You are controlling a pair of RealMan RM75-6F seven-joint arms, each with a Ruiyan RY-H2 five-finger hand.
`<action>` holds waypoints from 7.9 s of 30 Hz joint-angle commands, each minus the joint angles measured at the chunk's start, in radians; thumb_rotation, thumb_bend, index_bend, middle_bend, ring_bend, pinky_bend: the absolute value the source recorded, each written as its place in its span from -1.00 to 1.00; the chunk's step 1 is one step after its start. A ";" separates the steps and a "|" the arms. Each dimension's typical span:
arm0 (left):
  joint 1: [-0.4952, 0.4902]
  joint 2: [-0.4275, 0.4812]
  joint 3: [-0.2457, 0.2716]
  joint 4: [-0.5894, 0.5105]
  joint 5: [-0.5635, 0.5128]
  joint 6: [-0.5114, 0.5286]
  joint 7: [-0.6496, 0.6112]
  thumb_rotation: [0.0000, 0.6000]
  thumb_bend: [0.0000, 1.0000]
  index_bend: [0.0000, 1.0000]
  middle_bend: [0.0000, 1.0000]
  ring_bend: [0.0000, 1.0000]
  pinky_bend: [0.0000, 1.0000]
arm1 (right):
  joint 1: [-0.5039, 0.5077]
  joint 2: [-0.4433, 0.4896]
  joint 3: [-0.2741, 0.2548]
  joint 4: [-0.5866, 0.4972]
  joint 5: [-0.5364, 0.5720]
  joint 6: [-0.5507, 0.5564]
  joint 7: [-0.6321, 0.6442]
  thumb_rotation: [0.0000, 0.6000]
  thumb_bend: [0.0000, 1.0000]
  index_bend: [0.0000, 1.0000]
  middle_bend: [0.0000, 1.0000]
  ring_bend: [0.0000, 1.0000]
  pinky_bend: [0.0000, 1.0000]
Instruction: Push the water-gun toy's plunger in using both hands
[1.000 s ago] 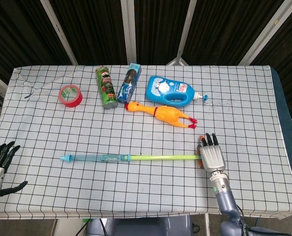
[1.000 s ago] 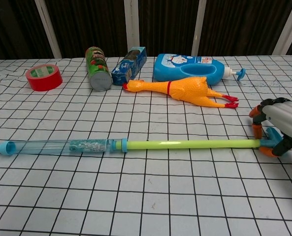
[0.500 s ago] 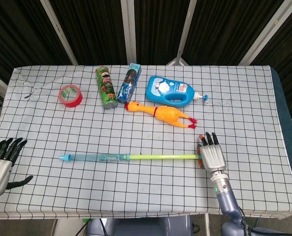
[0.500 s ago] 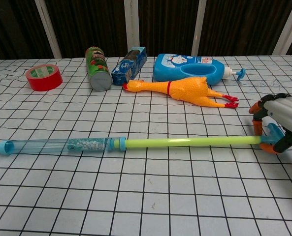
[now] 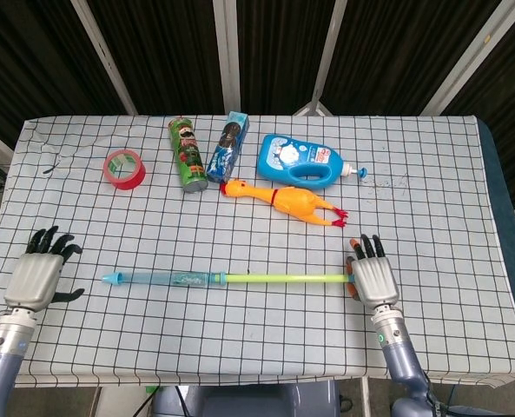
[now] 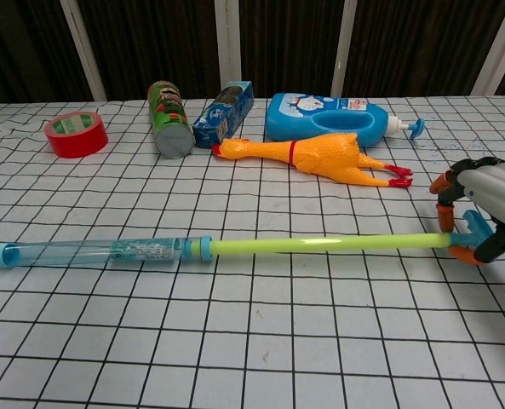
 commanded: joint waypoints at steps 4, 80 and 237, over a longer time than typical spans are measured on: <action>-0.081 -0.108 -0.031 0.026 -0.144 -0.050 0.144 1.00 -0.57 -0.27 -0.56 -1.00 -1.00 | -0.001 0.000 -0.007 -0.004 0.001 0.006 0.002 1.00 -0.04 0.31 -0.59 -1.00 -1.00; -0.245 -0.225 0.037 -0.028 -0.215 0.042 0.285 1.00 -0.02 0.07 0.12 -0.81 -1.00 | 0.031 0.047 -0.014 -0.169 -0.007 0.070 -0.071 1.00 -0.04 0.31 -0.59 -1.00 -1.00; 0.192 0.094 0.243 0.136 0.310 0.444 -0.433 1.00 -0.78 -1.00 -1.00 -1.00 -1.00 | -0.394 0.435 -0.207 -0.054 -0.354 0.455 0.631 1.00 -0.41 -1.00 -1.00 -1.00 -1.00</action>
